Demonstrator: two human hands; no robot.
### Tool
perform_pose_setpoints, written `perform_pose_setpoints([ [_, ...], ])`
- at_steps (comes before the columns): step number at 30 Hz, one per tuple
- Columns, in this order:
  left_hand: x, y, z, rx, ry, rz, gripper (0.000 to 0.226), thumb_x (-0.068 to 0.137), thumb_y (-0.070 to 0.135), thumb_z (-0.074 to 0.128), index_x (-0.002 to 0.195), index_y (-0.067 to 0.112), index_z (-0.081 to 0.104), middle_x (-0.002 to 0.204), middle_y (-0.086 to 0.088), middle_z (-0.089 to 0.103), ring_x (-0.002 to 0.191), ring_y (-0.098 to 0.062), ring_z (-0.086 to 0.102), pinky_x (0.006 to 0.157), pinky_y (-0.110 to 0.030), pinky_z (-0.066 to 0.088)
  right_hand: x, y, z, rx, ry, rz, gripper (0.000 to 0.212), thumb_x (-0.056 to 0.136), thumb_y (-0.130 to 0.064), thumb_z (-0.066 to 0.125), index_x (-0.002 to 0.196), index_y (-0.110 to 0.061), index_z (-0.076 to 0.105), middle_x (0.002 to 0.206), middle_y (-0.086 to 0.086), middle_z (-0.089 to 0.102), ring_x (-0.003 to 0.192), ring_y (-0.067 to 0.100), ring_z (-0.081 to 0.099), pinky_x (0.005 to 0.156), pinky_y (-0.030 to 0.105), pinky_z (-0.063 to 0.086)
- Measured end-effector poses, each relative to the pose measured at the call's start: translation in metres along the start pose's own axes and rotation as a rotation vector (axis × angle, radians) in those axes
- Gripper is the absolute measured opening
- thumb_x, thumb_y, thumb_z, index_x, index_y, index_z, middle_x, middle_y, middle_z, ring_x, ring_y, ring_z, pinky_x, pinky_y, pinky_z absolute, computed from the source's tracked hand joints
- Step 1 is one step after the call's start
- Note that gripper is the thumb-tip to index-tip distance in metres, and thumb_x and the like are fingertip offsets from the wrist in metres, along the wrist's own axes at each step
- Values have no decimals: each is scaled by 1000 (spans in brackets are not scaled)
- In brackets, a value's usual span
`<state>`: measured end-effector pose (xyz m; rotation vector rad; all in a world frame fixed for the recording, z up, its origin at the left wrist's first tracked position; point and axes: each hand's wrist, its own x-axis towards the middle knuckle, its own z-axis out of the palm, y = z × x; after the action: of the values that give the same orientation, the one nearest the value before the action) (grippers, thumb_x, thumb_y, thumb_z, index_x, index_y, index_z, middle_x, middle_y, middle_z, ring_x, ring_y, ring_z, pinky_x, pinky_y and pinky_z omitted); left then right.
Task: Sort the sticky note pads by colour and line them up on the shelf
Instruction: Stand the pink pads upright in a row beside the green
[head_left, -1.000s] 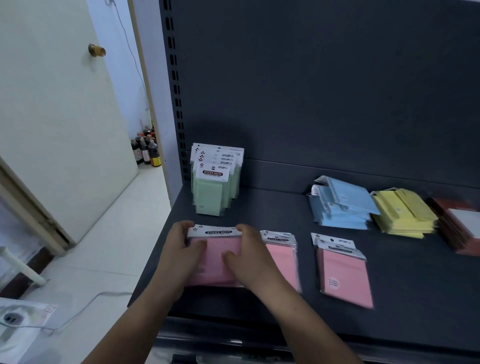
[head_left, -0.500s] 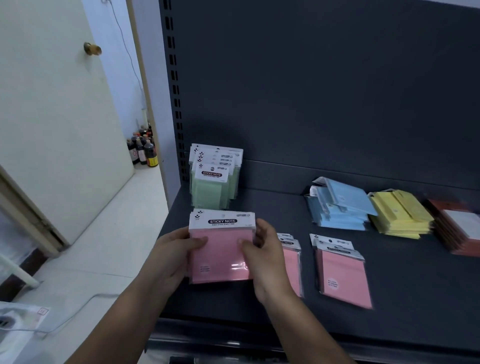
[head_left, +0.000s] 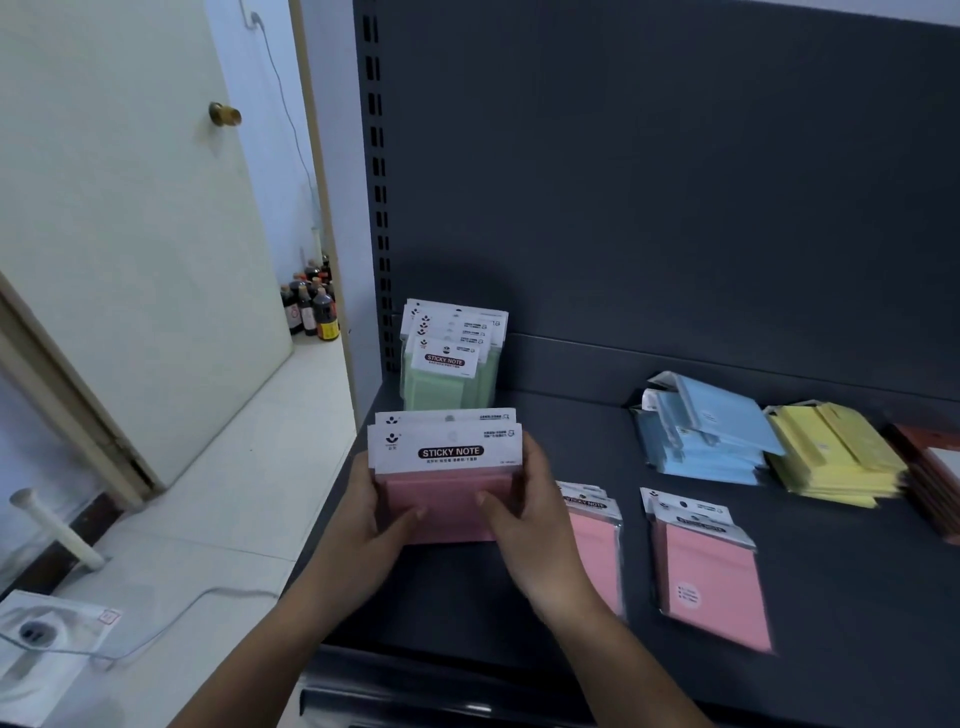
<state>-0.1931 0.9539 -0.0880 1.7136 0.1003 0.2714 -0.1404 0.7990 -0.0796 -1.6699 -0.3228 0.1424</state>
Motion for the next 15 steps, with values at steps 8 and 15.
perform_pose_setpoints([
  [8, 39, 17, 22, 19, -81, 113, 68, 88, -3, 54, 125, 43, 20, 127, 31, 43, 120, 15, 41, 96, -7, 40, 27, -24, -28, -146, 28, -84, 55, 85, 5, 58, 122, -30, 36, 117, -10, 56, 110, 0, 54, 98, 18, 43],
  [15, 104, 26, 83, 15, -193, 41, 71, 89, -6, 51, 138, 22, 7, 131, 9, 41, 125, -1, 39, 94, -5, 36, 61, -28, -73, -56, 163, -51, 64, 87, 12, 50, 141, -15, 27, 124, 3, 57, 111, 4, 53, 99, 20, 43],
])
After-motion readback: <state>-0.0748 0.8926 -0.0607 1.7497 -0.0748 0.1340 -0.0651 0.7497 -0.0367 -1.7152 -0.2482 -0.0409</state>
